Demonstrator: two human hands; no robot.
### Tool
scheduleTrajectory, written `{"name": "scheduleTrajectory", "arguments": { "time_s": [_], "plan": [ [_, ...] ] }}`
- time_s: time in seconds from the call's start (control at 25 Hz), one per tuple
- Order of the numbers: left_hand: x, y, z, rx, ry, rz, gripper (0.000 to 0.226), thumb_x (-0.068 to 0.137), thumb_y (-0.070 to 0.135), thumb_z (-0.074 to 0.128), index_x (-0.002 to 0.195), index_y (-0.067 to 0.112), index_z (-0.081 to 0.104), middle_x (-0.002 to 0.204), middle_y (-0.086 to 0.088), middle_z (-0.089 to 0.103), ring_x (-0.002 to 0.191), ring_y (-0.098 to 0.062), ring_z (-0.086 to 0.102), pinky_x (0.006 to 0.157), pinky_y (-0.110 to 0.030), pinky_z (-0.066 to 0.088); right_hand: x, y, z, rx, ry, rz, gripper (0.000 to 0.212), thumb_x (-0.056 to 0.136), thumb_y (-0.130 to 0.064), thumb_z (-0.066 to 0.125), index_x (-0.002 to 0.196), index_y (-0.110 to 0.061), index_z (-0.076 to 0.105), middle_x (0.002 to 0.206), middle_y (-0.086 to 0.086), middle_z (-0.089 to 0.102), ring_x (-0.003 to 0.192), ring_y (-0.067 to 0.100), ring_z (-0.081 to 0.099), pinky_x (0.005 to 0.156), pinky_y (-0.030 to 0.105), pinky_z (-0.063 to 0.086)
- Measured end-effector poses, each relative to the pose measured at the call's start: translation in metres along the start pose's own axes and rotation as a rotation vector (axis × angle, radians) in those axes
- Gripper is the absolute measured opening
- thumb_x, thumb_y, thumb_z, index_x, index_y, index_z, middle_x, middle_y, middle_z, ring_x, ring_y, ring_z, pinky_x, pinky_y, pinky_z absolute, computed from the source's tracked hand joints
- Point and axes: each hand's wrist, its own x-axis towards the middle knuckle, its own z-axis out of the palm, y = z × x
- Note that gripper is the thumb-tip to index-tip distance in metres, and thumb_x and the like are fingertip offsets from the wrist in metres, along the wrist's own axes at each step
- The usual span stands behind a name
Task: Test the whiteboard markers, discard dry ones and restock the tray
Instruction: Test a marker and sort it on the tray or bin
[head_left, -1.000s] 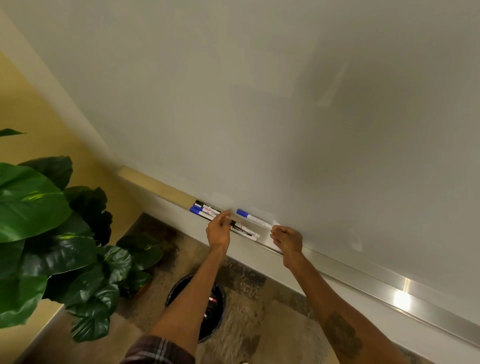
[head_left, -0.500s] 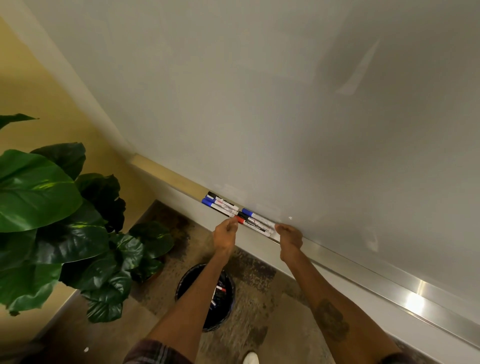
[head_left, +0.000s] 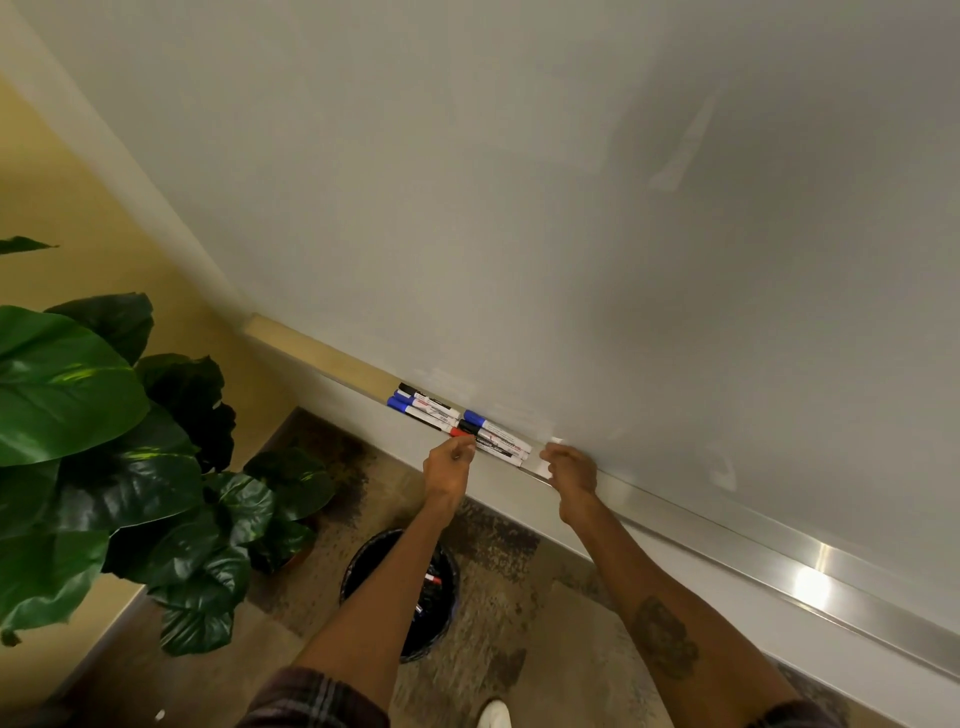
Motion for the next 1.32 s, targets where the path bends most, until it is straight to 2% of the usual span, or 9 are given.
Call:
{"name": "scheduleTrajectory", "arguments": {
  "time_s": [0.08,0.16,0.32,0.48,0.68,0.8,0.92,1.2,1.32],
  "plan": [
    [-0.006,0.005,0.009,-0.004,-0.017,0.022,0.03,0.099,0.012,0.056,0.128,0.011,0.064,0.127,-0.009,0.065,0.119,-0.024,0.059,0.108,-0.043,0.046,-0.005,0.001,-0.013,-0.012,0.007,-0.042,0.017,0.085,-0.004,0.065,0.088,-0.019,0.073,0.091,0.001,0.069,0.082,0.017,0.062,0.075,0.03,0.053],
    [-0.015,0.011,0.022,0.004,-0.043,0.044,0.029,0.099,0.012,0.057,0.127,0.011,0.065,0.128,-0.008,0.065,0.121,-0.024,0.059,0.109,-0.041,0.046,-0.012,0.0,-0.03,-0.079,0.023,-0.122,0.02,0.087,-0.005,0.064,0.081,-0.022,0.072,0.096,0.004,0.071,0.088,0.02,0.063,0.084,0.036,0.054],
    [-0.037,0.023,0.055,0.043,-0.095,0.115,0.027,0.097,0.011,0.06,0.122,0.011,0.069,0.132,-0.007,0.064,0.124,-0.023,0.057,0.111,-0.032,0.042,-0.022,-0.001,-0.07,-0.243,0.048,-0.28,0.02,0.092,-0.008,0.059,0.102,-0.013,0.076,0.108,0.004,0.072,0.097,0.019,0.065,0.094,0.034,0.053],
    [-0.064,0.03,0.092,0.125,-0.192,0.156,0.03,0.097,0.013,0.059,0.127,0.01,0.066,0.136,-0.007,0.06,0.127,-0.023,0.054,0.108,-0.025,0.036,-0.033,0.005,-0.117,-0.329,0.054,-0.365,0.025,0.092,-0.005,0.057,0.11,-0.01,0.074,0.116,0.004,0.071,0.108,0.018,0.064,0.099,0.026,0.047],
    [-0.101,0.037,0.146,0.177,-0.287,0.199,0.034,0.098,0.016,0.059,0.131,0.01,0.062,0.139,-0.007,0.058,0.128,-0.022,0.053,0.109,-0.028,0.037,-0.046,0.014,-0.188,-0.304,0.101,-0.376,0.026,0.091,-0.004,0.058,0.111,-0.011,0.073,0.119,0.005,0.069,0.108,0.019,0.062,0.095,0.023,0.045],
    [-0.125,0.042,0.18,0.206,-0.339,0.233,0.033,0.098,0.016,0.058,0.13,0.01,0.063,0.135,-0.007,0.061,0.124,-0.021,0.056,0.109,-0.03,0.04,-0.05,0.023,-0.233,-0.271,0.143,-0.369,0.027,0.091,-0.004,0.058,0.112,-0.013,0.072,0.121,0.006,0.068,0.11,0.02,0.061,0.102,0.03,0.046],
    [-0.152,0.05,0.216,0.225,-0.384,0.272,0.031,0.098,0.016,0.059,0.128,0.009,0.065,0.131,-0.006,0.064,0.12,-0.02,0.059,0.104,-0.026,0.042,-0.054,0.031,-0.278,-0.282,0.191,-0.368,0.027,0.092,-0.007,0.059,0.115,-0.013,0.071,0.124,0.005,0.067,0.115,0.021,0.061,0.107,0.037,0.045],
    [-0.205,0.06,0.292,0.254,-0.493,0.334,0.027,0.098,0.015,0.059,0.122,0.009,0.069,0.125,-0.004,0.067,0.115,-0.016,0.06,0.095,-0.019,0.042,-0.06,0.049,-0.38,-0.28,0.287,-0.379,0.026,0.094,-0.013,0.059,0.118,-0.011,0.068,0.126,0.008,0.065,0.116,0.023,0.059,0.105,0.042,0.046],
    [-0.226,0.061,0.329,0.308,-0.548,0.337,0.029,0.098,0.019,0.059,0.123,0.01,0.068,0.125,-0.003,0.067,0.116,-0.018,0.061,0.101,-0.027,0.046,-0.065,0.062,-0.426,-0.237,0.352,-0.355,0.028,0.095,-0.013,0.058,0.122,-0.01,0.065,0.128,0.009,0.061,0.117,0.025,0.058,0.105,0.042,0.046]
  ]
}}
